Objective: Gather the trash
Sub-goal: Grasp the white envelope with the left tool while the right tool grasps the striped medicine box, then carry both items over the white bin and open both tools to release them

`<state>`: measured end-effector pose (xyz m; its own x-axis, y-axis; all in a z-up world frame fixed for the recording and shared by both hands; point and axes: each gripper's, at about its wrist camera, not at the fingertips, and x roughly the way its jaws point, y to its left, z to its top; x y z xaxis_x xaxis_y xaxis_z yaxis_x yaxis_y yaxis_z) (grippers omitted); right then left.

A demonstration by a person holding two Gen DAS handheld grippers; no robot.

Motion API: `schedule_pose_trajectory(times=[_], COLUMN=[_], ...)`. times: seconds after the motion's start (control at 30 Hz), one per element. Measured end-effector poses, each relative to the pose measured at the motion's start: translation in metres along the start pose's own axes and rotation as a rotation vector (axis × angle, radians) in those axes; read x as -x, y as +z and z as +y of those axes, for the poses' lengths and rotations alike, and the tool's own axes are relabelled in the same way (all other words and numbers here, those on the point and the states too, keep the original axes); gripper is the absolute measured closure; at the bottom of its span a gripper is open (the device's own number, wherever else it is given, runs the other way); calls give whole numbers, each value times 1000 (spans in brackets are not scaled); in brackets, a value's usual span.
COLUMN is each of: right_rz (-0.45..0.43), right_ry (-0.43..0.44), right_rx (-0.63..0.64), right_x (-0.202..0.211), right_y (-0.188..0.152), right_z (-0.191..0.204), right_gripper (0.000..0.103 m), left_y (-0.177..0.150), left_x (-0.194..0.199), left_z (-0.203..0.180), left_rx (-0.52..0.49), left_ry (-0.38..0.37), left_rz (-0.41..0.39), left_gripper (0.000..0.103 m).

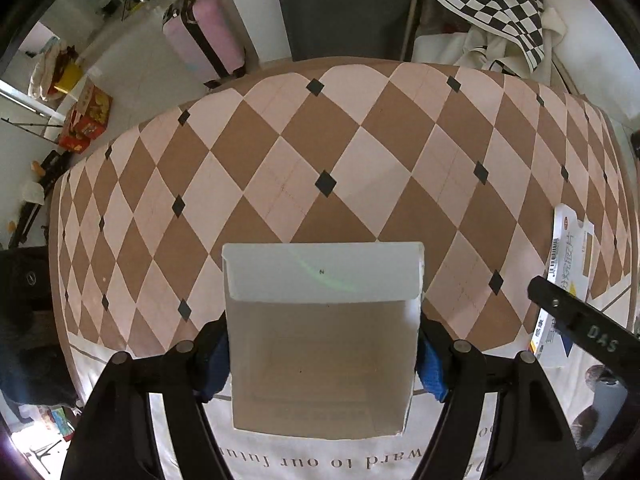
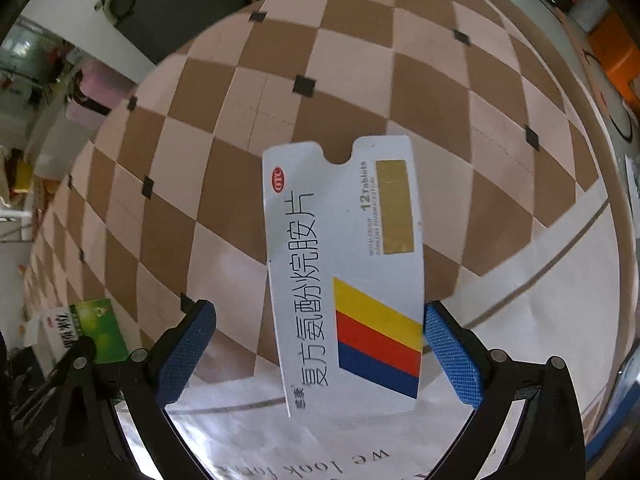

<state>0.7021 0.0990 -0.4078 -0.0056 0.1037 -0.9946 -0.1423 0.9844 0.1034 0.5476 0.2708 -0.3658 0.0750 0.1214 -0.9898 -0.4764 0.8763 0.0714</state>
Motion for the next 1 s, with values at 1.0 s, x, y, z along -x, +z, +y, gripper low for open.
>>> schedule_pose_trajectory(times=[1.0], right_rz=[-199], right_ry=[0], right_rx=[191], right_x=[80], right_y=[-152], right_z=[6], right_gripper=[30], left_y=[-120], left_x=[95], left_z=[43], left_rx=[-30], left_ry=[10], left_rz=[-209], left_gripper=[31])
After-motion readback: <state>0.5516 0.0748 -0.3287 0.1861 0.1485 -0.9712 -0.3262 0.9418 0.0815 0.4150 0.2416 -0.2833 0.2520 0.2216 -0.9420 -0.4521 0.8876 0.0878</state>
